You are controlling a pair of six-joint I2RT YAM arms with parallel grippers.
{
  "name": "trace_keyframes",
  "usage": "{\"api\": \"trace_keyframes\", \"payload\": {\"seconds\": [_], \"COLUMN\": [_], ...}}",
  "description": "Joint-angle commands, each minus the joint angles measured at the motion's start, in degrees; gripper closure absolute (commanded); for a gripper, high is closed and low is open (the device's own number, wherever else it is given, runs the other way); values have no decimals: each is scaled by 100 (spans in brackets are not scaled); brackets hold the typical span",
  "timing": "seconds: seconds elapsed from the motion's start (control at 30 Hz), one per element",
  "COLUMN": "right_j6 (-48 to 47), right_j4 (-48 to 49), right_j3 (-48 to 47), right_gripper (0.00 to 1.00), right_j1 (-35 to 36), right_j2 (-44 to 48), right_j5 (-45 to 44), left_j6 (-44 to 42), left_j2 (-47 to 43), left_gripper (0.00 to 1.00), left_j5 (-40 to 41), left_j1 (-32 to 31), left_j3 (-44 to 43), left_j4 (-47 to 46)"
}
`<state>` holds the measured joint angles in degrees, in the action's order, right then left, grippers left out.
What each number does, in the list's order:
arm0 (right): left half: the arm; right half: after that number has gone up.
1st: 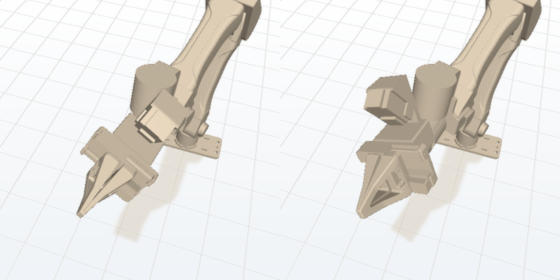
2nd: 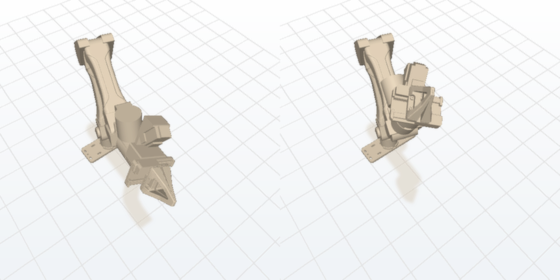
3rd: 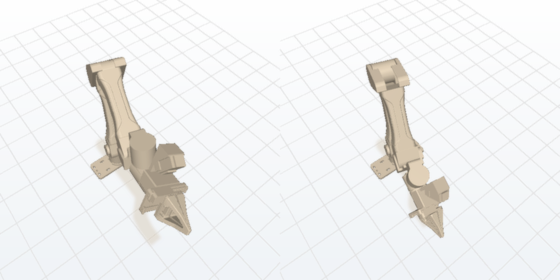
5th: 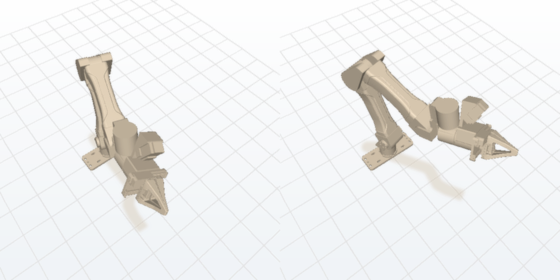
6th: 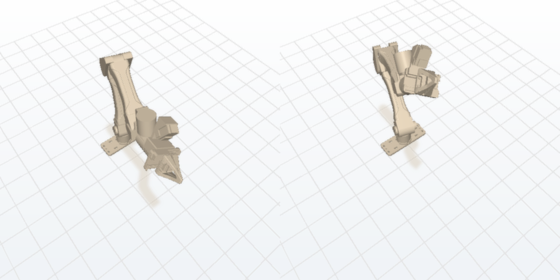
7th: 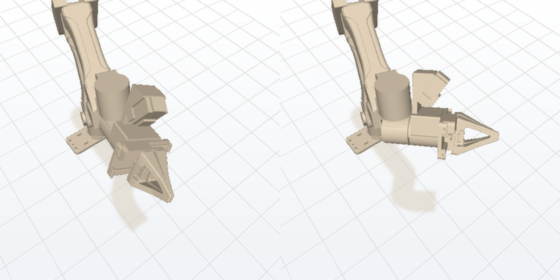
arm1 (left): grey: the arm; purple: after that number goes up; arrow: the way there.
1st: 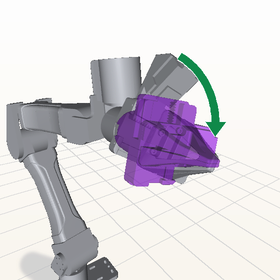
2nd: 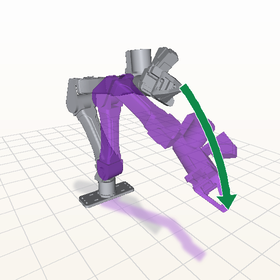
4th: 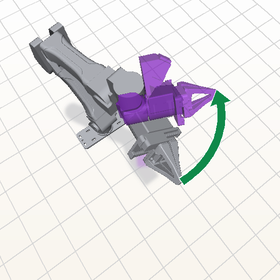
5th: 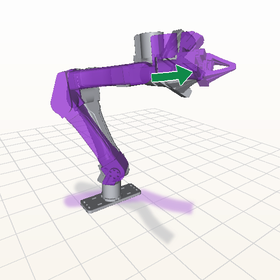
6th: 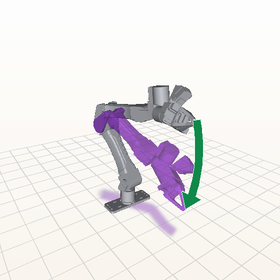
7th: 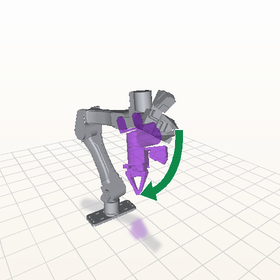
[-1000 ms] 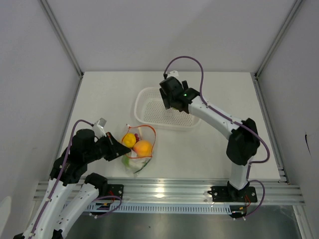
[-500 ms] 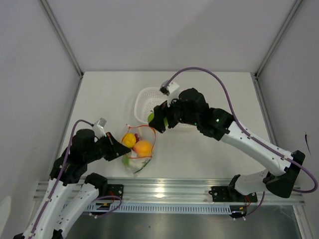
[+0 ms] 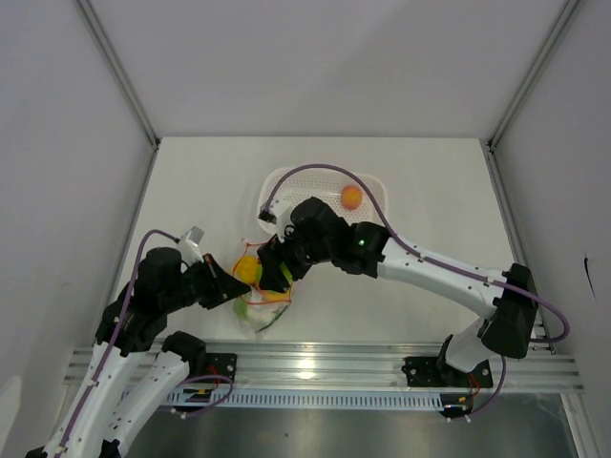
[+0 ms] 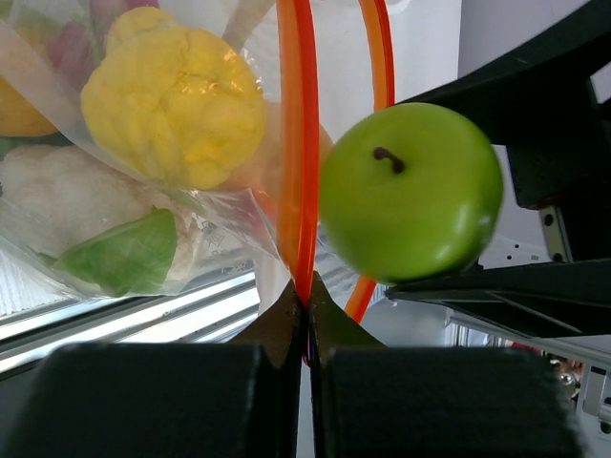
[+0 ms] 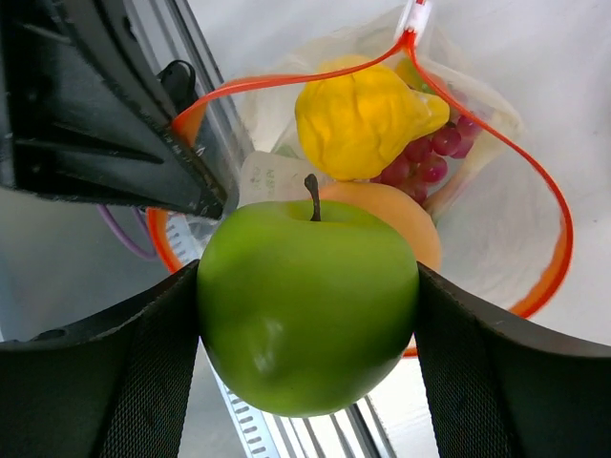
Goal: Place the food in the zip-top bag and seal the zipper
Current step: Place the fake fruit in the zipper food storage bag.
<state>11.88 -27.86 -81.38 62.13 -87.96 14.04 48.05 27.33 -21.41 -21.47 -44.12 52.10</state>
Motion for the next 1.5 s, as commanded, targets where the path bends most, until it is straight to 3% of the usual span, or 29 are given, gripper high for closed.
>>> {"api": "trace_keyframes", "payload": {"seconds": [0.0,0.3,0.57,1.47], "right_j6": [139,368,350,315], "right_j4": [263,114,-79,-264], "right_j3": [-351,-1081,-1099,-809], "right_gripper": [41,28,1,1], "right_j1": [36,36,54,-579], "right_j2": [-212,-1038,-1021,-239], "right_j5": [-112,-367,-499,-693], "left_j6": [73,108,90,64], "left_j2": [-79,-202,-158,-140], "left_gripper": [99,99,99,100], "left_j5": [-56,-30,-65,-83], "left_j1": [12,12,12,12], "left_j3": [-203,-194,-185,-203], "left_j4": [37,152,108,108]}}
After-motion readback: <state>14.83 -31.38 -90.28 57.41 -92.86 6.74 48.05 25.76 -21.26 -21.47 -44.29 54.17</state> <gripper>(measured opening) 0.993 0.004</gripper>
